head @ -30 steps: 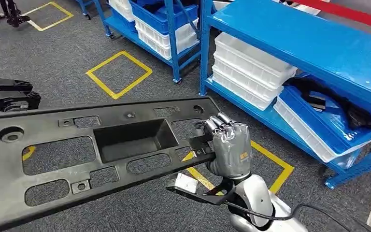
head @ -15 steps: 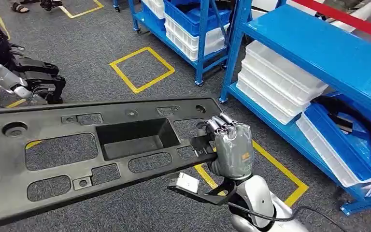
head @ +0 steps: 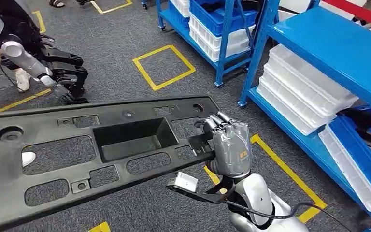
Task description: Take the parts from the cabinet and place them on the table.
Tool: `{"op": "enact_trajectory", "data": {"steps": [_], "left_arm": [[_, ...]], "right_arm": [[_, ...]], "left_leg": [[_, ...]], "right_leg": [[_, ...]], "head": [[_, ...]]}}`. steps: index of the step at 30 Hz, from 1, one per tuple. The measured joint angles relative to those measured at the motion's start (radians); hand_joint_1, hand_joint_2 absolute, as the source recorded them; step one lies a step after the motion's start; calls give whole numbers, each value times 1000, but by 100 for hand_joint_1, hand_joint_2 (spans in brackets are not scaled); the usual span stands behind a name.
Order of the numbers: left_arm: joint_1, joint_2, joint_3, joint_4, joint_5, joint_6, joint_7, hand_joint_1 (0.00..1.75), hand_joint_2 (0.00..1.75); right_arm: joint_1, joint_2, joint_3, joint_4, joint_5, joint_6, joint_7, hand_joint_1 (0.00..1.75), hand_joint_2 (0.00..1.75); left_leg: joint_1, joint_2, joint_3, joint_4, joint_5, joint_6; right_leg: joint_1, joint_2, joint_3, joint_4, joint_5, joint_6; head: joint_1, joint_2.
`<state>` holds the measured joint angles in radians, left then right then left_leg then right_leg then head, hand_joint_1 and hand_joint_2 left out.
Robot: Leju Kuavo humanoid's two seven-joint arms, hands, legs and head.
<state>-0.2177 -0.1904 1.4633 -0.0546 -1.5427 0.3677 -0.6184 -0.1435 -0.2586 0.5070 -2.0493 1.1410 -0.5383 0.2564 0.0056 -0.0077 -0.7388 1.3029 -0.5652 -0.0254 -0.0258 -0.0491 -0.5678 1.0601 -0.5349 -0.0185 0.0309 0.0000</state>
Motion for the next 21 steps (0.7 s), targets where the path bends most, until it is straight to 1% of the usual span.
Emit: {"op": "enact_trajectory", "data": {"steps": [1,2,3,4,5,6,7,8,9,10,11,12,13,14,15,16,17,18,19,20,21], "left_arm": [[0,0,0,0,0,0,0,0,175],[-1,0,0,0,1,0,0,0,175],[-2,0,0,0,2,0,0,0,175],[-3,0,0,0,3,0,0,0,175],[-3,0,0,0,4,0,0,0,175],[-1,0,0,0,5,0,0,0,175],[1,0,0,0,6,0,0,0,175],[1,0,0,0,7,0,0,0,175],[2,0,0,0,8,0,0,0,175],[1,0,0,0,9,0,-1,0,175],[-1,0,0,0,10,0,-1,0,175],[-2,-1,0,0,10,0,-1,0,175],[-2,-1,0,0,10,0,-1,0,175],[0,-1,0,0,12,0,-1,0,175],[1,-1,0,0,12,0,-1,0,175],[1,-1,0,0,12,0,-1,0,175],[0,-1,0,0,12,0,-1,0,175],[0,-1,0,0,13,0,-1,0,175],[-1,-1,0,0,14,0,-1,0,175],[-2,-1,0,0,14,0,-1,0,175],[-1,-1,0,0,14,0,-1,0,175]], "right_arm": [[-1,0,0,0,0,0,0,175,175],[-3,0,0,0,0,0,0,175,175],[-7,0,0,0,0,0,-1,175,175],[-9,0,0,0,-1,0,-2,175,175],[-11,0,0,0,-2,1,-3,175,175],[-11,1,0,0,-3,1,-3,175,175],[-13,1,0,0,-3,2,-3,175,175],[-15,1,0,0,-3,2,-4,175,175],[-17,1,0,0,-5,3,-5,175,175],[-19,1,0,0,-6,3,-5,175,175],[-20,1,0,0,-6,3,-6,175,175],[-18,1,0,0,-7,3,-6,175,175],[-17,1,0,0,-9,3,-6,175,175],[-17,1,0,0,-9,3,-6,175,175],[-17,1,0,0,-9,3,-6,175,175],[-17,1,0,0,-9,3,-6,175,175],[-18,1,0,0,-9,3,-6,175,175],[-19,1,0,0,-9,3,-6,175,175],[-19,2,0,1,-10,4,-6,175,175],[-19,2,0,1,-9,4,-6,175,175],[-18,3,0,1,-10,4,-6,175,175]], "left_leg": [[0,4,38,-81,45,5],[-3,17,83,-171,89,12],[-8,52,113,-246,103,19],[-19,61,117,-253,96,20],[-20,48,114,-255,98,24],[-22,42,112,-255,98,25],[-23,34,112,-257,98,28],[-18,26,121,-272,103,35],[-12,21,130,-284,108,40],[-10,16,134,-289,110,50],[-10,9,135,-289,108,54],[-11,-1,135,-288,107,56],[-13,-10,136,-288,105,58],[-14,-20,136,-287,105,59],[-14,-31,139,-285,103,58],[-13,-40,142,-283,101,57],[-11,-51,144,-277,96,53],[-10,-59,143,-268,88,47],[-16,-64,133,-255,83,40],[-14,-72,126,-250,84,37],[-11,-74,125,-252,85,33]], "right_leg": [[0,-9,5,0,-4,2],[0,-17,12,-1,-8,4],[0,-24,16,-2,-11,8],[6,-29,16,-1,-15,14],[4,-33,17,-5,-15,17],[3,-41,20,-9,-16,20],[3,-48,25,-14,-15,25],[7,-53,30,-17,-20,33],[0,-16,31,0,-34,34],[1,18,9,46,-65,31],[3,36,-29,121,-103,31],[3,43,-71,199,-133,32],[3,46,-110,265,-149,33],[3,47,-129,287,-140,34],[3,47,-123,257,-104,34],[2,48,-99,196,-59,34],[0,53,-60,99,-1,32],[-2,72,-31,20,30,32],[-3,98,-28,13,14,33],[-3,95,-32,15,16,27],[1,90,-31,13,16,26]], "head": [[0,0],[0,0],[0,0],[0,0],[2,0],[0,0],[1,0],[1,0],[5,0],[5,0],[7,0],[11,0],[13,0],[13,0],[13,0],[15,0],[17,0],[20,0],[20,0],[17,0],[15,0]]}}
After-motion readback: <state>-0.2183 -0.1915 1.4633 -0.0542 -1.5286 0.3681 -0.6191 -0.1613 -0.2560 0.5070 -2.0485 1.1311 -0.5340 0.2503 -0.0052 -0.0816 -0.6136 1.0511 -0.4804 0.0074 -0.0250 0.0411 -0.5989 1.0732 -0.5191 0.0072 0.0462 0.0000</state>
